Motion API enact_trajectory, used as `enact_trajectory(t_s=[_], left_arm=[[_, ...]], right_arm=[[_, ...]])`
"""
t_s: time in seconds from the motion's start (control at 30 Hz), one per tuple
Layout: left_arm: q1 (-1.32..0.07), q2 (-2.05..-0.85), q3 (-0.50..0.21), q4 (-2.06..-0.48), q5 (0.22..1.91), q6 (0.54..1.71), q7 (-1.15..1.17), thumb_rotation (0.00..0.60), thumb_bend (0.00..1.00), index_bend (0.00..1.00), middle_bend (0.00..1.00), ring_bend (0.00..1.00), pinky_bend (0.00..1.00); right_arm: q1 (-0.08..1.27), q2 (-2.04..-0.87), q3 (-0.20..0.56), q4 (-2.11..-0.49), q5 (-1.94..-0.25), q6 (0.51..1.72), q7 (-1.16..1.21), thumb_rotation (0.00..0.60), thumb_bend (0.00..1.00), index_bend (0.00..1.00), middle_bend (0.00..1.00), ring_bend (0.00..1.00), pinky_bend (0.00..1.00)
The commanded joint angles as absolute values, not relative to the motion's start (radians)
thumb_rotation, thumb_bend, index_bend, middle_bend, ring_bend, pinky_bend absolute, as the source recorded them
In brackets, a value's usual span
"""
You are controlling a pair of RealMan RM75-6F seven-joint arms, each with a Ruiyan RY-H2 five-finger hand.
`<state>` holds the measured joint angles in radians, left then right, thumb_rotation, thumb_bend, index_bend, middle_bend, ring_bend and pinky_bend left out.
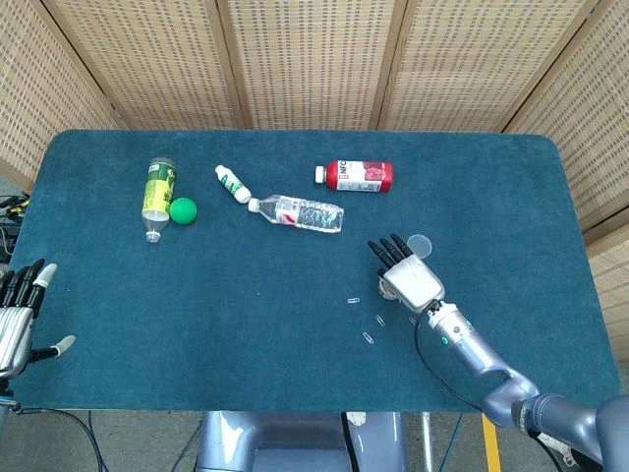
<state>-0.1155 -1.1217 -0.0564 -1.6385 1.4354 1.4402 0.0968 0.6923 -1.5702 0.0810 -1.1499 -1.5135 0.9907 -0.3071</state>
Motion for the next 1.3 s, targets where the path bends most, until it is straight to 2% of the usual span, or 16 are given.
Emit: enact_trajectory(t_s=[0.03, 0.63, 0.7, 0.77, 0.87, 1.1, 1.3], left_arm=[[-0.115, -1.121, -0.057, -1.638, 1.435, 1.44, 0.095, 0.6, 0.0, 0.0, 0.0, 0.0, 0.0], [-0.115, -1.119, -0.057, -1.641, 1.437, 1.443, 0.095, 0.6, 0.0, 0.0, 0.0, 0.0, 0.0], [-0.115, -1.119, -0.057, -1.642, 1.437, 1.444, 0.096, 0.6, 0.0, 0.0, 0.0, 0.0, 0.0], [-0.115, -1.119, -0.057, -1.641, 1.437, 1.444, 0.096, 0.6, 0.0, 0.0, 0.0, 0.0, 0.0], [-0.114, -1.121, -0.055, -1.639, 1.437, 1.444, 0.096, 0.6, 0.0, 0.0, 0.0, 0.0, 0.0], [-0.114, -1.12, -0.056, -1.643, 1.439, 1.447, 0.098, 0.6, 0.0, 0.0, 0.0, 0.0, 0.0], [-0.113, -1.12, -0.054, -1.641, 1.441, 1.447, 0.097, 0.6, 0.0, 0.0, 0.0, 0.0, 0.0]], right_arm=[[0.696, -1.582, 0.086, -1.138, -1.503, 0.986, -0.315, 0.6, 0.59, 0.63, 0.0, 0.0, 0.04], [0.691, -1.607, 0.095, -1.1, -1.441, 0.972, -0.364, 0.6, 0.58, 0.63, 0.0, 0.0, 0.04], [0.69, -1.607, 0.094, -1.099, -1.437, 0.972, -0.364, 0.6, 0.52, 0.63, 0.0, 0.0, 0.04], [0.689, -1.606, 0.095, -1.1, -1.434, 0.972, -0.367, 0.6, 0.41, 0.62, 0.0, 0.0, 0.04], [0.69, -1.603, 0.096, -1.105, -1.432, 0.976, -0.373, 0.6, 0.33, 0.6, 0.0, 0.0, 0.04], [0.691, -1.594, 0.101, -1.122, -1.428, 0.986, -0.385, 0.6, 0.3, 0.58, 0.0, 0.0, 0.04], [0.688, -1.591, 0.099, -1.129, -1.428, 0.995, -0.389, 0.6, 0.19, 0.57, 0.0, 0.0, 0.04]])
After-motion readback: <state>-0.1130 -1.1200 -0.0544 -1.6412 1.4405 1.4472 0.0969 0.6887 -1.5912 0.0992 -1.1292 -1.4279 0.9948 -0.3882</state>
